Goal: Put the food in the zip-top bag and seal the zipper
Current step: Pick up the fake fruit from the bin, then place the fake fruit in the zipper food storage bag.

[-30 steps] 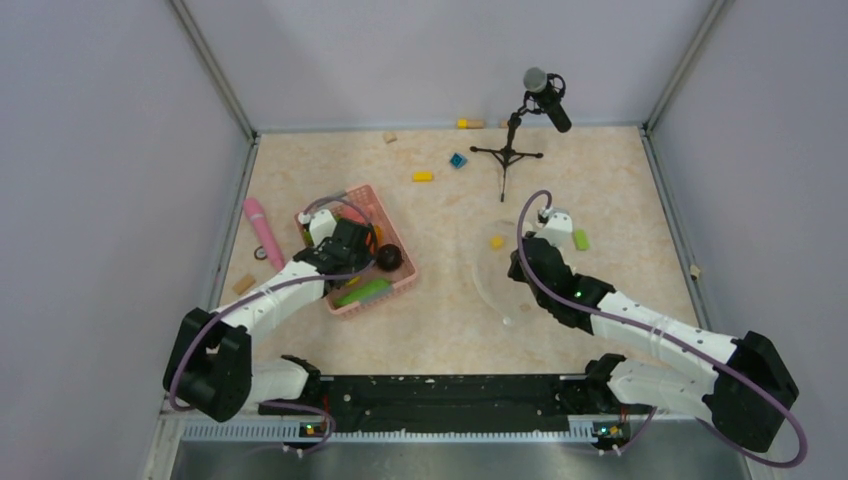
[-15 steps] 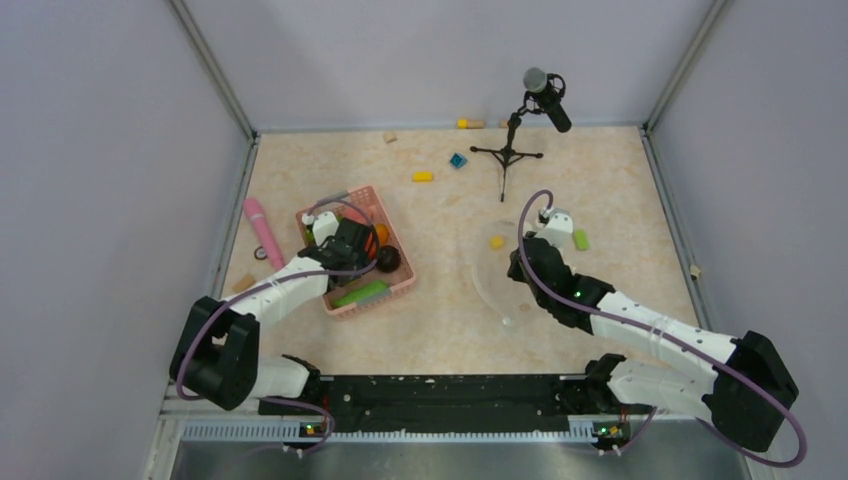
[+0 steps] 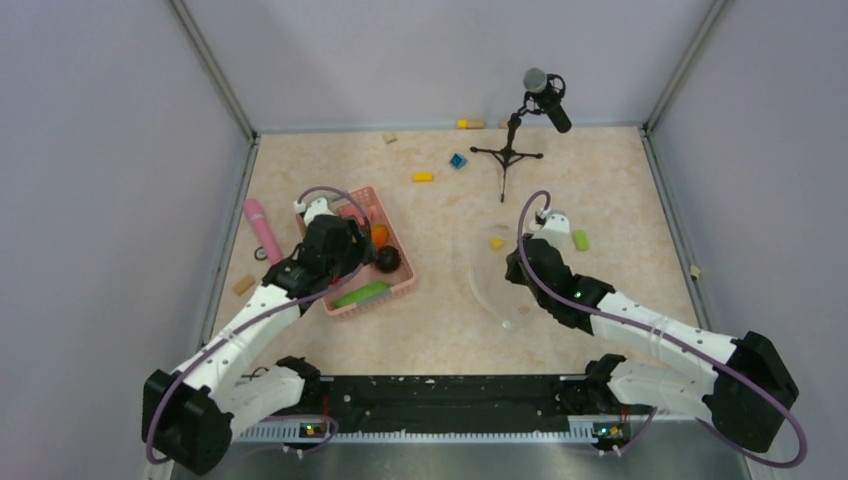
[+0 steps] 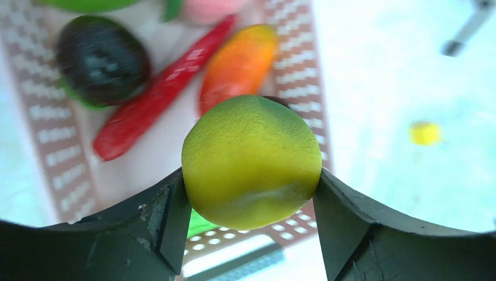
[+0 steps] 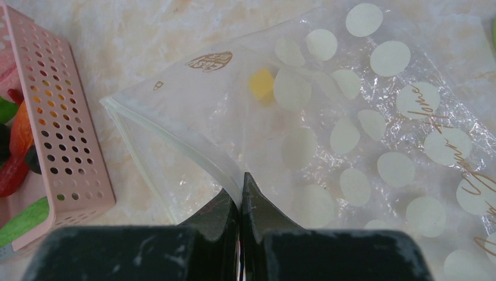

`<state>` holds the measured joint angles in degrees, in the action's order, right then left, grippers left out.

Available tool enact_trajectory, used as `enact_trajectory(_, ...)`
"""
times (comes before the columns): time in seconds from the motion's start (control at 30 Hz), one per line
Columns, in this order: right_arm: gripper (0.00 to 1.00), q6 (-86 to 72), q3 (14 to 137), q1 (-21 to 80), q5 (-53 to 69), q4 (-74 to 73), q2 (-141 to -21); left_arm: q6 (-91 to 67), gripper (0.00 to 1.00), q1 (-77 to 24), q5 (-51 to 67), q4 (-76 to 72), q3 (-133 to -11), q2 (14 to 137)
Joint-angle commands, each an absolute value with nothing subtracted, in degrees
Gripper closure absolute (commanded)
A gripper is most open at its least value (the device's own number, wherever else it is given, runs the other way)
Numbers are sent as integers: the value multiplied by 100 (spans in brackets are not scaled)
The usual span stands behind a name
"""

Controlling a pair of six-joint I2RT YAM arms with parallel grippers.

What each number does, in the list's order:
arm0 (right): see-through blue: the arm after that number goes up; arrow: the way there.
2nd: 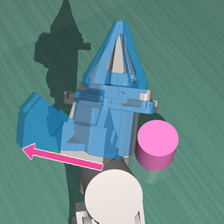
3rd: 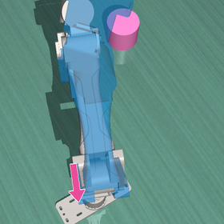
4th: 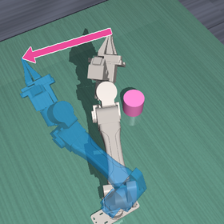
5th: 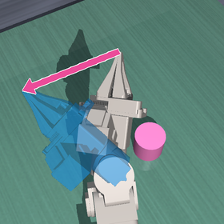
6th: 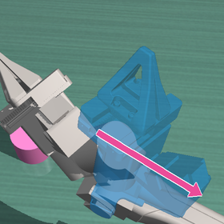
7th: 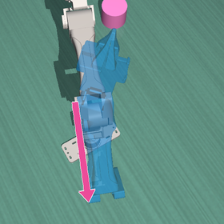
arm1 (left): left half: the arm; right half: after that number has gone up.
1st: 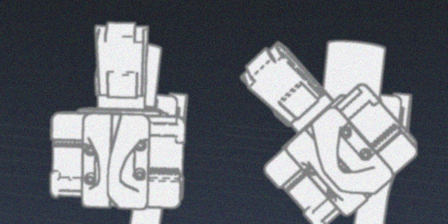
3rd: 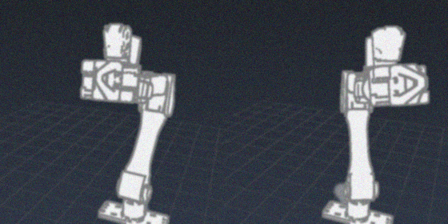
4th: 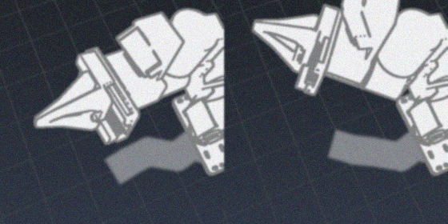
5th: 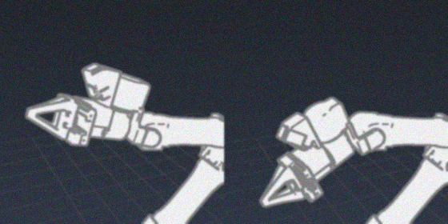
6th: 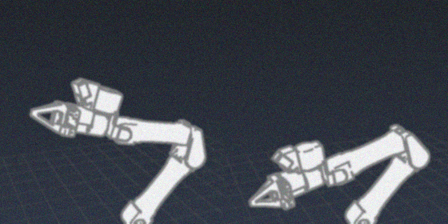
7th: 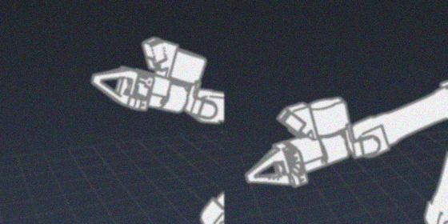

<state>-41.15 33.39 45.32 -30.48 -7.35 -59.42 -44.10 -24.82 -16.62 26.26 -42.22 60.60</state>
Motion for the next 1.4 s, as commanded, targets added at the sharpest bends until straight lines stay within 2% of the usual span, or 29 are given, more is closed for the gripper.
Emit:
enact_trajectory(0.0, 100, -4156, 3426, 4530, -2812, -750, -5847, -3583, 85, -2492, 548, 1166, -3879, 5255)
enact_trajectory(0.1, 100, -4158, 3417, 4527, -2521, -648, -5829, -3438, 85, -2569, 2351, 123, -3490, 4954)
enact_trajectory(0.23, 100, -4226, 3380, 4527, -2184, -429, -5789, -3209, 84, -2969, 3214, -606, -3378, 5020)
enact_trajectory(0.5, 100, -4284, 3288, 4528, -1697, -162, -5669, -2520, 88, -4633, 3049, -965, -4105, 6328)
enact_trajectory(0.67, 100, -4283, 3196, 4533, -1311, -66, -5423, -2579, 93, -4777, 2131, -368, -4772, 7283)
enact_trajectory(0.83, 100, -4278, 2971, 4532, -958, 297, -5018, -2846, 89, -4799, 2041, -331, -5137, 7970)
enact_trajectory(0.9, 100, -4332, 2880, 4530, -899, 402, -4852, -2892, 83, -4814, 2011, -276, -5251, 8135)
enact_trajectory(0.97, 100, -4429, 2805, 4527, -953, 419, -4693, -2944, 70, -4828, 1928, -257, -5317, 8228)
enact_trajectory(1.0, 100, -4494, 2796, 4531, -1014, 379, -4621, -2963, 61, -4832, 1886, -249, -5332, 8241)
enact_trajectory(1.03, 100, -4550, 2792, 4527, -1091, 325, -4541, -2982, 47, -4839, 1855, -239, -5347, 8240)
enact_trajectory(1.13, 100, -4663, 2788, 4532, -1236, 204, -4417, -3027, 25, -4866, 1815, -252, -5329, 8194)
enact_trajectory(1.2, 100, -4702, 2778, 4535, -1278, 182, -4385, -3040, 8, -4905, 1783, -257, -5318, 8151)
enact_trajectory(1.23, 100, -4720, 2783, 4531, -1295, 180, -4386, -3044, 2, -4924, 1769, -253, -5317, 8128)
enact_trajectory(1.37, 100, -4844, 2790, 4531, -1408, 144, -4416, -3013, 2, -4998, 1815, -234, -5301, 8006)
